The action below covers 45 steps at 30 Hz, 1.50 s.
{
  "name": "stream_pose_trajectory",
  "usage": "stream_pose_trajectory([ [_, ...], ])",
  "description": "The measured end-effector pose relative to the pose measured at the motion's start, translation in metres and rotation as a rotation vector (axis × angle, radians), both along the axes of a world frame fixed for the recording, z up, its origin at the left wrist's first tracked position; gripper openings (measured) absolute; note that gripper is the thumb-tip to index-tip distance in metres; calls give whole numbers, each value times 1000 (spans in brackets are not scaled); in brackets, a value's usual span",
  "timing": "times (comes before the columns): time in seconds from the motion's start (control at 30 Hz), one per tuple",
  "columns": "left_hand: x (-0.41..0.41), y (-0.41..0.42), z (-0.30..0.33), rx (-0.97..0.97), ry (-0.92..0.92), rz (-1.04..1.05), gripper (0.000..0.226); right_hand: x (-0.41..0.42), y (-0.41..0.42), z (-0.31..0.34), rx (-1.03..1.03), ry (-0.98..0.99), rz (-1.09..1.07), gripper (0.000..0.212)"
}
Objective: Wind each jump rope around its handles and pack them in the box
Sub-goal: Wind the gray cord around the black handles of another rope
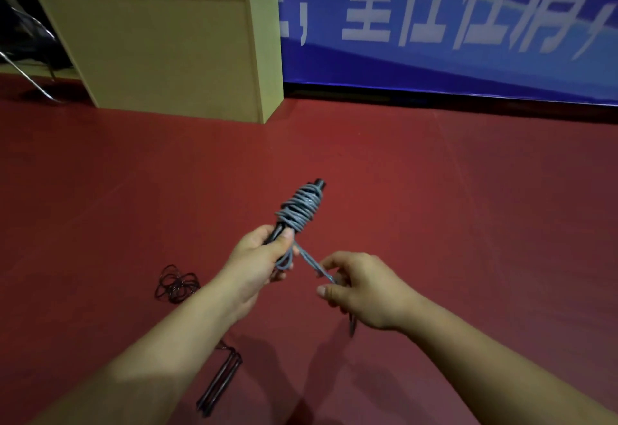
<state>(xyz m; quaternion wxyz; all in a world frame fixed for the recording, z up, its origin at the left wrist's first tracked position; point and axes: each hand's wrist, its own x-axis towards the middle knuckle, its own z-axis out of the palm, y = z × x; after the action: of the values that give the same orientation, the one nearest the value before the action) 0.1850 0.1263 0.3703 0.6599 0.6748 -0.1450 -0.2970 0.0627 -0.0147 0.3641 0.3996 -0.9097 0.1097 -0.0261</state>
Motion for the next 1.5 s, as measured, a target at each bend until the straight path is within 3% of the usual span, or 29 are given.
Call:
stream_pose_trajectory([
  [0.07, 8, 4, -5, 74, -55, 42, 20, 2, 2, 2, -88, -12, 10, 3],
  [0.2, 10, 5, -13, 173, -168, 32, 17, 4, 4, 3, -205, 6, -1, 15],
  [0.43, 14, 5, -19, 259, -318, 114, 15, 4, -1, 0, -207, 36, -123, 33],
  [0.8, 20, 11, -28, 533, -514, 94, 13, -7, 5, 2, -332, -22, 67, 16],
  [1.07, 13, 8, -19, 802, -709, -116, 22, -11, -3, 2, -376, -138, 61, 24],
  [1.23, 5, 10, -11, 795, -859, -421, 22, -12, -10, 5, -409, -167, 39, 14],
  [1.37, -6, 10, -4, 604, -749, -726, 14, -11, -20, 1, -234, -114, -25, 13],
  [1.5, -9, 10, 2, 456, -599, -812, 15, -15, -33, 2, 211, 33, -73, 6],
])
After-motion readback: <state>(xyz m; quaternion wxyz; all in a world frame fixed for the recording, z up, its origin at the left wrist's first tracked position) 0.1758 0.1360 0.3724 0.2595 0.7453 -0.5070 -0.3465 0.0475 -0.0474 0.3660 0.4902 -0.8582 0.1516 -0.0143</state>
